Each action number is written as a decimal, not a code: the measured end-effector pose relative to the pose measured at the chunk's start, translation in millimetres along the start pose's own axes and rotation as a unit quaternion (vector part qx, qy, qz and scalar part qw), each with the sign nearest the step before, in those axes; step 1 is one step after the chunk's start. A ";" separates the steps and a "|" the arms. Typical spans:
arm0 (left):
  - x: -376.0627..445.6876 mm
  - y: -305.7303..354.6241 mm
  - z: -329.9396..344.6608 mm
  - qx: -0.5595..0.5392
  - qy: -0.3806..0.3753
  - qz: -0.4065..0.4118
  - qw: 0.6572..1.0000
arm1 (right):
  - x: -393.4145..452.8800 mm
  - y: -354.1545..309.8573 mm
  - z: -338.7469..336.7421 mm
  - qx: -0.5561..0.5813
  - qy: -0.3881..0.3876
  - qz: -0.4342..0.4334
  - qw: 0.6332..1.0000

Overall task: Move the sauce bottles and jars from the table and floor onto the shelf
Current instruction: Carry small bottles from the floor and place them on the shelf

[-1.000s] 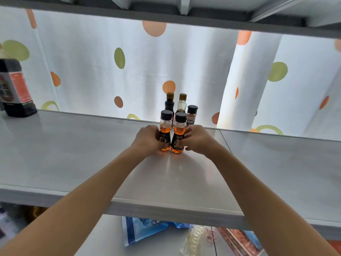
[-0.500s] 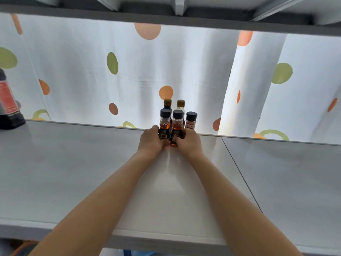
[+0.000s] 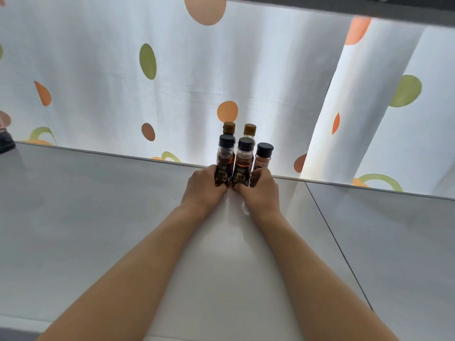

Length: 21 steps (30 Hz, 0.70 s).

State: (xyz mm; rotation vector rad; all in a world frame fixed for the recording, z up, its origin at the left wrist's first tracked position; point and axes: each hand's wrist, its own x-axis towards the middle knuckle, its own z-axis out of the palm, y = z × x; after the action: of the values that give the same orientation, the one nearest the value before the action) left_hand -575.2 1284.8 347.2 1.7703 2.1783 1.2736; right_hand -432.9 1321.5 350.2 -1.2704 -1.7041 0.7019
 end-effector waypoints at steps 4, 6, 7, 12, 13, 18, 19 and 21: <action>-0.8 0.9 -1.6 -0.040 0.009 -0.026 0.999 | -0.7 1.0 0.7 -0.039 0.013 -0.013 0.999; -2.1 2.8 -3.2 -0.053 0.007 -0.035 0.998 | -1.7 -0.3 0.2 -0.037 0.013 -0.014 0.999; -2.4 3.1 -3.7 -0.056 0.005 -0.037 0.998 | -1.8 -0.5 0.2 -0.037 0.012 -0.013 0.999; -2.7 4.3 -4.9 -0.058 -0.009 -0.035 0.998 | -1.8 -1.4 -0.2 -0.043 0.010 -0.007 0.999; -2.9 4.2 -5.0 -0.057 -0.012 -0.036 0.998 | -1.7 -1.3 -0.2 -0.045 0.009 -0.005 0.999; -4.1 5.9 -6.0 -0.052 -0.018 -0.045 0.997 | -2.9 -3.2 -1.0 -0.054 0.004 -0.001 0.999; -4.8 6.4 -5.4 -0.037 -0.020 -0.045 0.998 | -3.6 -3.4 -1.3 -0.055 0.002 0.001 0.999; -6.4 7.0 -4.4 0.008 -0.026 -0.049 0.998 | -5.7 -6.1 -2.2 -0.062 -0.007 0.002 0.998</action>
State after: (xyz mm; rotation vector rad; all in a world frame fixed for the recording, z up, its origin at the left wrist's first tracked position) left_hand -569.8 1277.0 351.6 1.6587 2.2231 1.1801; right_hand -433.1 1314.0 354.5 -1.3579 -1.7800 0.6178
